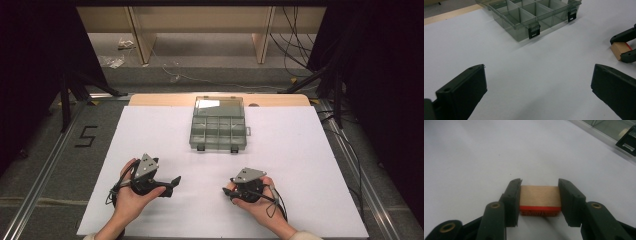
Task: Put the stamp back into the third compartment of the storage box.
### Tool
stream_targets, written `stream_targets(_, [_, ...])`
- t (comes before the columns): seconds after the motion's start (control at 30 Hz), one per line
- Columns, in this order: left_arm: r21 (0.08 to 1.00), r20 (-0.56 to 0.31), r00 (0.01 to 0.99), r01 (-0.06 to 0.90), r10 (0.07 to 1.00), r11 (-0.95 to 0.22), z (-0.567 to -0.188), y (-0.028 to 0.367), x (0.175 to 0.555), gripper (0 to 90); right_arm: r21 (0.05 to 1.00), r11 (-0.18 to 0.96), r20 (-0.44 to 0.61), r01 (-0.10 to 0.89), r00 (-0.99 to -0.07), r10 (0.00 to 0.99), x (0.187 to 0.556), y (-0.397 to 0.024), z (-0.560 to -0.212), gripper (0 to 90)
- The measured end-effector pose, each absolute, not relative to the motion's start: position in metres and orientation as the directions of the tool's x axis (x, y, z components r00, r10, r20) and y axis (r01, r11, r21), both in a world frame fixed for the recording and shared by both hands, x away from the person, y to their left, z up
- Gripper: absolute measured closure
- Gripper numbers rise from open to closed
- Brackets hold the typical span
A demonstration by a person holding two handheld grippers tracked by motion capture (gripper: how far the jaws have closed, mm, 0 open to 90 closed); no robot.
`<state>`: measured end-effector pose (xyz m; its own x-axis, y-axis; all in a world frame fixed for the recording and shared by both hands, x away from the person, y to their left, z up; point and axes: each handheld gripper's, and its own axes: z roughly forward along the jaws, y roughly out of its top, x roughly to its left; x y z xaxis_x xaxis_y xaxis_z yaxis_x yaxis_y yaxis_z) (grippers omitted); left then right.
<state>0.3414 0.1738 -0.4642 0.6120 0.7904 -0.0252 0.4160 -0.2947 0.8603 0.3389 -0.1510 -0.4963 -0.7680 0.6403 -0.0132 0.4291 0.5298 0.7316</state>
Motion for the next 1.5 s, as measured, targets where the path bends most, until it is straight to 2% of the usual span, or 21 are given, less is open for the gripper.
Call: stream_targets(1.5, [0.864, -0.032, 0.609, 0.416, 0.792, -0.285, -0.464, 0.175, 0.342, 0.0, 0.781, 0.475, -0.016, 0.405, -0.747, 0.665, 0.360, -0.156, -0.468, 55.9])
